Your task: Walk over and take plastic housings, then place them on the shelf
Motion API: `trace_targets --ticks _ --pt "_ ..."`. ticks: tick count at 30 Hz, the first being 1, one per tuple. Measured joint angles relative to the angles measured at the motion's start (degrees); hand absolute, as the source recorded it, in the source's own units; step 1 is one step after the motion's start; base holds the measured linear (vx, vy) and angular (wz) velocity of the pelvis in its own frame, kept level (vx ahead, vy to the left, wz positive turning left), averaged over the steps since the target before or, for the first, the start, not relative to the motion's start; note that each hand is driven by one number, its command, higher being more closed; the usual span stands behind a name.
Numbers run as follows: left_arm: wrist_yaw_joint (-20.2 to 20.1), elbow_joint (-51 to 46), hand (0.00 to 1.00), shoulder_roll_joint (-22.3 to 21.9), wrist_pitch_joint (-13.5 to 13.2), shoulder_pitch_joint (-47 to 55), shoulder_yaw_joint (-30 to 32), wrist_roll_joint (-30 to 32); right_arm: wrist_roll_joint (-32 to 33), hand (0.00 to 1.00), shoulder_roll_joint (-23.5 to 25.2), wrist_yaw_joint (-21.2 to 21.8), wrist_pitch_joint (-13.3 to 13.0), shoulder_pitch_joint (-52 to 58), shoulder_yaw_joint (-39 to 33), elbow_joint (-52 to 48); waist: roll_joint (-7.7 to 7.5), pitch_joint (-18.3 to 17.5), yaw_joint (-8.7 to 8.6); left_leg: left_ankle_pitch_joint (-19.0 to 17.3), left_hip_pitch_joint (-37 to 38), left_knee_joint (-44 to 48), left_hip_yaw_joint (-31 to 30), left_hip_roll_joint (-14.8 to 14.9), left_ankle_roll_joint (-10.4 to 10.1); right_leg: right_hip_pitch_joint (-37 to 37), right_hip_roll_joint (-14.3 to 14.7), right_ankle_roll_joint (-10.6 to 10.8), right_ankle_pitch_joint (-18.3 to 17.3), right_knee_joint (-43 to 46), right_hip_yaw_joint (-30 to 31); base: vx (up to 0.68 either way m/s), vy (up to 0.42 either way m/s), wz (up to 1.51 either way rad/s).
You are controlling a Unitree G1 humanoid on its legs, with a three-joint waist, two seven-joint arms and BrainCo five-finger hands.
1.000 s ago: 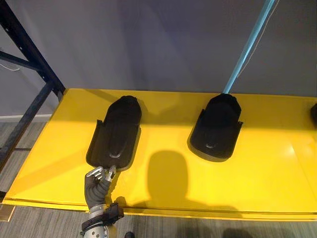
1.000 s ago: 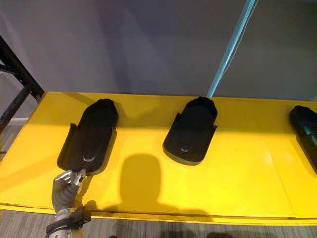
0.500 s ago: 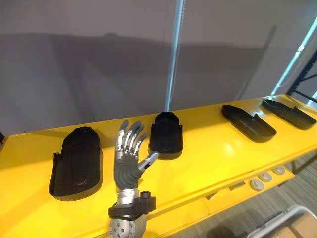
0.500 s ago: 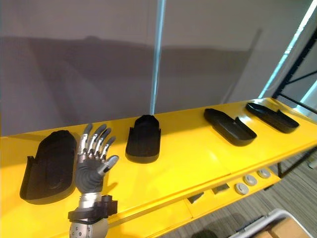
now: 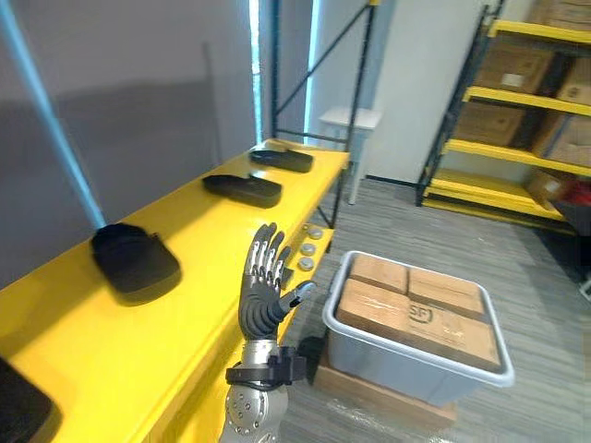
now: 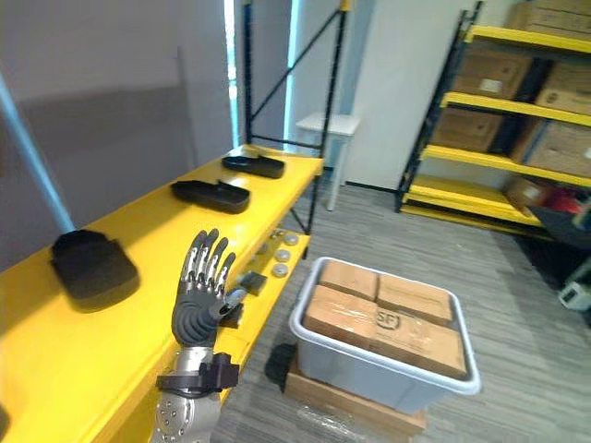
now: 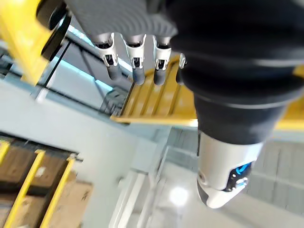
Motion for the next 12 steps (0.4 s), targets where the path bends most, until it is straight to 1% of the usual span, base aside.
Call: trace_targets --ticks 1,2,3,4,5,6,7,8,9,10,11,12 --pt "-0.42 2.03 0.0 -0.13 0.28 0.25 0.35 0.18 -0.21 0.0 -1.5 -0.26 0.03 -0.38 -0.98 2.2 2.3 -1.6 0.43 0.75 -0.14 -6.06 -3.37 -0.09 1.52 1.05 2.1 -0.91 0.82 -3.47 -1.3 0.04 -0.088 -0.81" --pt "-0.5 3.9 0.0 -0.04 0.44 0.39 2.69 0.58 -0.35 0.0 -0.87 -0.41 0.06 -0.55 -1.11 3.07 -0.89 -2.26 -0.15 2.36 -0.11 -9.19 -4.49 -3.21 2.58 0.89 -0.63 -1.53 2.52 -2.28 1.44 0.07 -0.062 -0.92" --pt "-0.73 8.47 0.0 -0.17 0.24 0.06 5.19 1.44 -0.41 0.0 -0.85 -0.46 0.05 -0.32 -2.02 4.67 -1.27 -2.83 0.09 6.02 0.36 -10.58 -4.98 -3.73 2.21 1.84 -0.1 -1.17 3.62 -5.6 3.62 0.09 -0.16 -0.64" --pt "-0.81 16.23 0.0 0.52 2.15 0.15 7.87 1.67 -0.43 0.0 -1.12 -0.64 0.26 -0.67 -2.64 7.1 -0.99 -3.43 -0.88 8.02 0.13 -10.2 -4.77 -2.64 2.92 3.87 1.45 -1.88 6.37 -10.31 3.62 0.09 -0.18 -0.47" --pt "-0.82 19.93 0.0 0.62 2.98 0.1 9.46 1.7 -0.43 0.0 -1.09 -0.64 0.26 -0.89 -2.68 7.55 -0.83 -3.48 -1.0 8.18 -0.46 -9.32 -4.8 -2.48 3.2 4.78 1.81 -2.22 7.61 -12.71 3.82 0.12 -0.174 -0.35" --pt "-0.65 26.92 0.0 0.43 4.57 0.06 12.67 1.87 -0.43 0.0 -1.17 -0.64 0.28 -1.53 -3.54 8.95 -1.12 -3.09 -1.43 7.48 -1.2 -10.32 -5.42 -3.47 2.66 6.1 1.83 -2.61 9.68 -16.44 4.51 0.08 -0.064 -0.29" --pt "-0.58 30.36 0.0 0.29 5.18 -0.18 14.12 2.33 -0.43 0.0 -1.18 -0.63 0.41 -2.11 -4.38 9.98 -1.09 -2.94 -1.34 7.74 -1.15 -12.33 -6.08 -4.47 2.97 6.51 1.77 -2.76 10.4 -17.64 5.02 0.06 -0.019 -0.34" --pt "-0.63 38.8 0.0 0.56 6.07 -1.17 16.73 3.92 -0.52 0.0 -1.27 -0.57 0.66 -3.07 -5.76 12.14 -0.31 -2.82 -1.25 10.64 -1.01 -16.76 -7.33 -6.28 4.8 7.65 1.93 -2.35 11.43 -19.74 5.46 0.05 0.026 -0.29" --pt "-0.75 49.38 0.0 1.48 7.33 -2.7 19.71 5.91 -0.82 0.0 -1.31 -0.34 0.87 -3.94 -6.61 13.91 -0.25 -2.87 -1.42 11.85 0.16 -17.2 -7.74 -6.72 3.22 9.14 1.92 -1.81 12.23 -21.73 5.56 0.06 0.03 -0.17" --pt "-0.8 54.95 0.0 1.99 8.41 -3.67 20.86 6.95 -1.16 0.0 -1.14 -0.05 1.19 -4.05 -6.62 14.21 -0.24 -2.87 -1.66 11.84 0.21 -17.06 -7.67 -6.79 3.23 9.89 1.69 -1.49 12.61 -22.9 5.36 0.06 0.047 0.01" --pt "-0.87 63.43 0.0 3.4 10.03 -4.67 22.59 8.19 -1.81 0.0 -1.28 0.23 1.63 -4.21 -6.78 14.67 -0.27 -2.83 -1.92 11.84 0.41 -17.04 -7.83 -7.21 3.23 11.1 1.2 -1.18 13.31 -24.64 5.06 0.04 0.072 0.15" --pt "-0.81 69.95 0.0 4.95 11.12 -4.67 23.84 11.72 -2.86 0.0 -1.3 0.49 1.92 -4.47 -8.17 15.48 -0.25 -2.7 -1.98 11.84 0.88 -17.07 -8.18 -7.72 3.24 12.22 0.74 -0.83 13.76 -25.97 4.71 0.03 0.063 0.11"
